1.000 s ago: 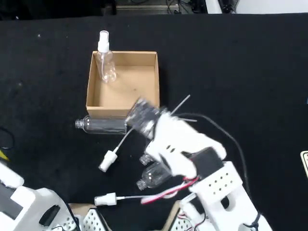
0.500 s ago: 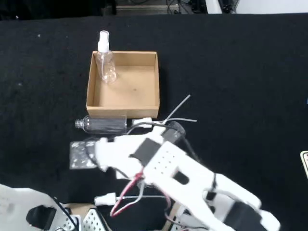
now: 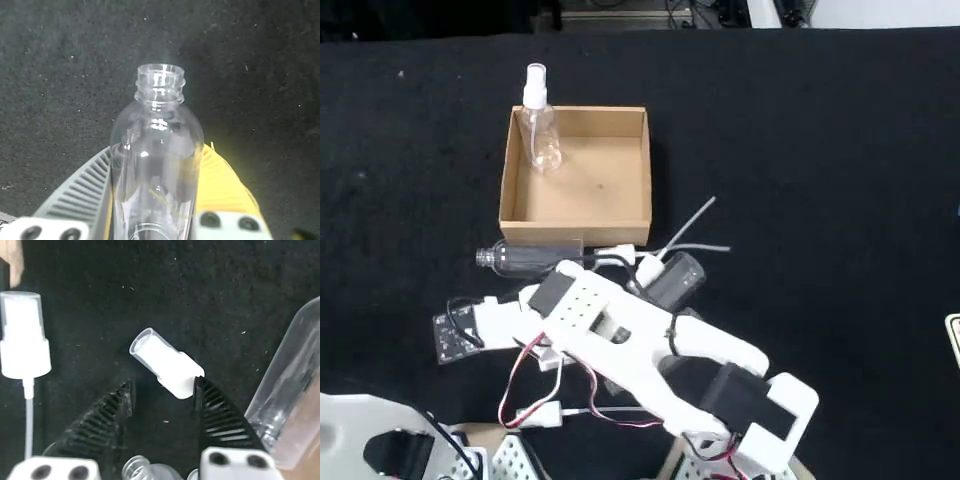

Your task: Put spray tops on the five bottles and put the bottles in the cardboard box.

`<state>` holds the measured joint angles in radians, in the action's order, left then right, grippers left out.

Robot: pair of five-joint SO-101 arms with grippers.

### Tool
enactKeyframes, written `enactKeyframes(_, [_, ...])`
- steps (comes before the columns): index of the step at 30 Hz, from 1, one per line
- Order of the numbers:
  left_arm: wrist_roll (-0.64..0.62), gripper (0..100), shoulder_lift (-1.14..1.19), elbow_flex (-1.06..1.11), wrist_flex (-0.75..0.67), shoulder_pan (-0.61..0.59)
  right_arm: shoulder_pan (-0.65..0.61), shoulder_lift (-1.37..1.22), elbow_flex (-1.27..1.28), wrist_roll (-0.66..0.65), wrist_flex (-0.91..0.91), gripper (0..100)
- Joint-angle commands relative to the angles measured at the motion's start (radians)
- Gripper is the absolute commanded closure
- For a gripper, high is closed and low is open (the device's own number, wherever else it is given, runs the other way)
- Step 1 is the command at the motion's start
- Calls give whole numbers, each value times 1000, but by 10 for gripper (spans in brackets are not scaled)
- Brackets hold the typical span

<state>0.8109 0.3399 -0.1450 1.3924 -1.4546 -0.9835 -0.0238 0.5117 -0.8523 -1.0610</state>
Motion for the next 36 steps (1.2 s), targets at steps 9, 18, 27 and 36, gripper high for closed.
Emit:
enactKeyframes(9, [0,970,-5,-62,3,-1,-29,-58,-116,-114,23,799])
enactKeyframes(18, [0,970,-5,-62,3,-1,-26,-142,-147,-114,26,730])
enactKeyframes(27, [0,970,-5,-62,3,-4,17,-151,-136,-66,147,858])
enactKeyframes(36, [0,970,-9,-62,3,-7,21,-125,-160,123,230,960])
